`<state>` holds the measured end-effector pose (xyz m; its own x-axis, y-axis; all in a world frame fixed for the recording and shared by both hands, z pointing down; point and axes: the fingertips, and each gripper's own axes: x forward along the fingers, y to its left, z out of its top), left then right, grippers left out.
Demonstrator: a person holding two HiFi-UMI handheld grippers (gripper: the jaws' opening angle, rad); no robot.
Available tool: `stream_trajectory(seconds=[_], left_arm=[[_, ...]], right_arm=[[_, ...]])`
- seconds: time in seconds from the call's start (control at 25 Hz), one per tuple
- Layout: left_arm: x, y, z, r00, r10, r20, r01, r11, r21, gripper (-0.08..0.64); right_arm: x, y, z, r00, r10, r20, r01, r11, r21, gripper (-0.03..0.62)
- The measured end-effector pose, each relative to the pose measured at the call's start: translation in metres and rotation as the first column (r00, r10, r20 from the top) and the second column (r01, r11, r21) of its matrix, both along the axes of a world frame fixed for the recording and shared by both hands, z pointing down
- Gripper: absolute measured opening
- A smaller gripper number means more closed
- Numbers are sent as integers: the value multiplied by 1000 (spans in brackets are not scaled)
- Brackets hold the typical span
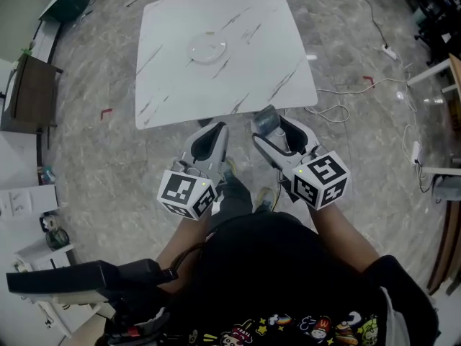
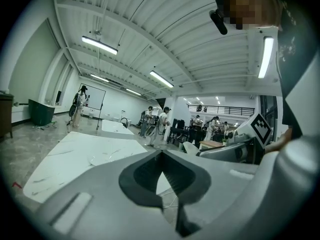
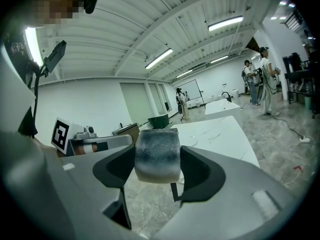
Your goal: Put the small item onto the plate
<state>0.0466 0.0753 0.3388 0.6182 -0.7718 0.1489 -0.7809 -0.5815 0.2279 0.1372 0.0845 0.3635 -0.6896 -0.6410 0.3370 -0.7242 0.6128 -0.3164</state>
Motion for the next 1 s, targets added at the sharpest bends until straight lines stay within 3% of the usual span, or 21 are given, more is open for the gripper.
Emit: stream_trajectory(seconds=[0.48,1.0], left_arm=[[-45,-62,0,999,40,-29,-40,999,-11,0],[-82,-106,-1,993,87,-76,-87,996,-4,0]], right_arm=[[-48,-66,0,999,27,-37,-27,1000,-5,310],[-87,-99,-2,995,75,-65,-77,997,-25,310]])
